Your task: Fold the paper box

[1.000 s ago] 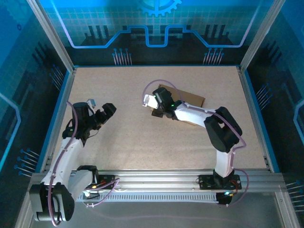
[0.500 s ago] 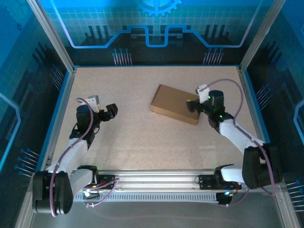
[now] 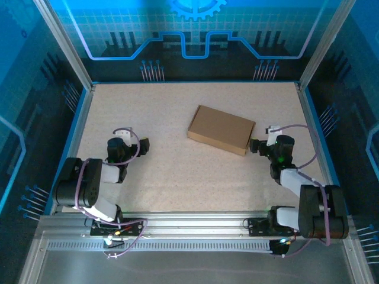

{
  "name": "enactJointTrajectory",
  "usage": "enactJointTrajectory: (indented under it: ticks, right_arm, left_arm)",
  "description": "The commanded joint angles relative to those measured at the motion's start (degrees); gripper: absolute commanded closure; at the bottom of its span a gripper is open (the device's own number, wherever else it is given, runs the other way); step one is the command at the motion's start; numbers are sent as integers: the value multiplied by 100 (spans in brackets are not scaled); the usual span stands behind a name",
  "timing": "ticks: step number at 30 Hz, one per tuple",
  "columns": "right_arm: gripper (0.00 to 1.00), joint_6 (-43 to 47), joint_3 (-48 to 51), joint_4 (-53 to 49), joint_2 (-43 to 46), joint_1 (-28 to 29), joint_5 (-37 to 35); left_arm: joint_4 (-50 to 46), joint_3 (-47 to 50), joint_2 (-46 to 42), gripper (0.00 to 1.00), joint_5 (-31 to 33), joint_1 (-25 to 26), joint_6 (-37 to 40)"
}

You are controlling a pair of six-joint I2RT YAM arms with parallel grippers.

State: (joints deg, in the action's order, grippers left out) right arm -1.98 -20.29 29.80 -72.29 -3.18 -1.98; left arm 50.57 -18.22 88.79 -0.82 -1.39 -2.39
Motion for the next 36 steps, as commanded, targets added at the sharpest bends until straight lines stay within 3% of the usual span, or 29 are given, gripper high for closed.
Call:
enactJointTrajectory:
  ticks: [1,6,10,36]
  right_arm:
    - [0,-324,-65,964,-297,-61,399]
    - [0,110,-9,2190,-1379,387,366]
    - [0,239,-489,1230,-1386,544,184]
    - [0,238,-486,1257,-1393,548,167]
  left_arm:
    - [157,-377,-26,1,68,-39,147]
    - [202,-379,-11,1,157,15,197]
    - [214,-367,-2,1,187,28,217]
    - [177,-393,9,1,107,36,239]
